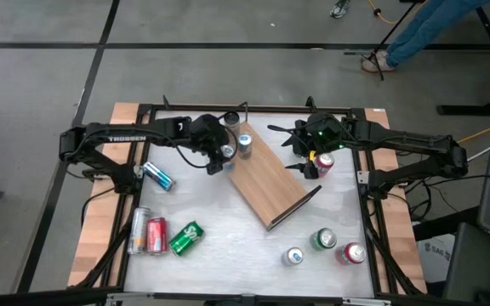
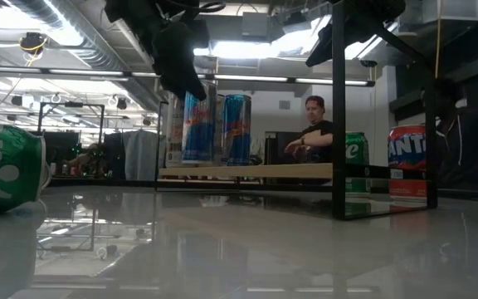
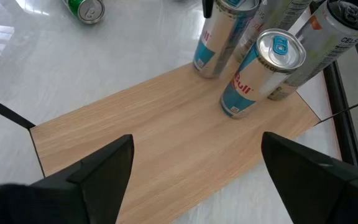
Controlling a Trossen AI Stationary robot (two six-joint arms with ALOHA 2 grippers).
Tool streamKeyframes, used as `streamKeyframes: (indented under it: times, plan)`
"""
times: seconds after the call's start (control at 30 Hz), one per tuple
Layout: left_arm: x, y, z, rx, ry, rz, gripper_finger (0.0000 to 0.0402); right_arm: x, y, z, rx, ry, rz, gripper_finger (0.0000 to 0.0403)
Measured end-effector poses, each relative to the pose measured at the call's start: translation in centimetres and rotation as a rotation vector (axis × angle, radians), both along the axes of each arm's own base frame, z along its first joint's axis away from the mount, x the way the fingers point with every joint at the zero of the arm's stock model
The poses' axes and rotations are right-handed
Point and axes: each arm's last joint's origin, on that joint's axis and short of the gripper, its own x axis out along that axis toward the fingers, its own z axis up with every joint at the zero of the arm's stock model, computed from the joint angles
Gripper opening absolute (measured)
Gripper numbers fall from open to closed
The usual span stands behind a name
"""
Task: Place canned beverage on shelf
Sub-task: Put the top blue soda can on the shelf aligned with the other blue soda can
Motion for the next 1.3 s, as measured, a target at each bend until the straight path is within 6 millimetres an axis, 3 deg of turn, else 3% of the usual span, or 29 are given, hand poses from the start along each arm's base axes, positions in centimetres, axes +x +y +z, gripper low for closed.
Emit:
streamKeyframes:
  times: [0.47, 0.83, 1.3]
  plan:
    - [0.05, 0.18, -0.15, 0.053, 0.021, 0.012, 0.0217, 0.0, 0.0, 0.0, 0.0, 0.0, 0.0, 0.0342]
    - [0.05, 0.18, -0.15, 0.053, 0.02, 0.012, 0.0256, 0.0, 0.0, 0.01, 0.0, 0.0, 0.0, 0.0342]
    - [0.13, 0.21, -0.07, 0.058, 0.01, 0.016, 0.0261, 0.0, 0.0, 0.0, 0.0, 0.0, 0.0, 0.0342]
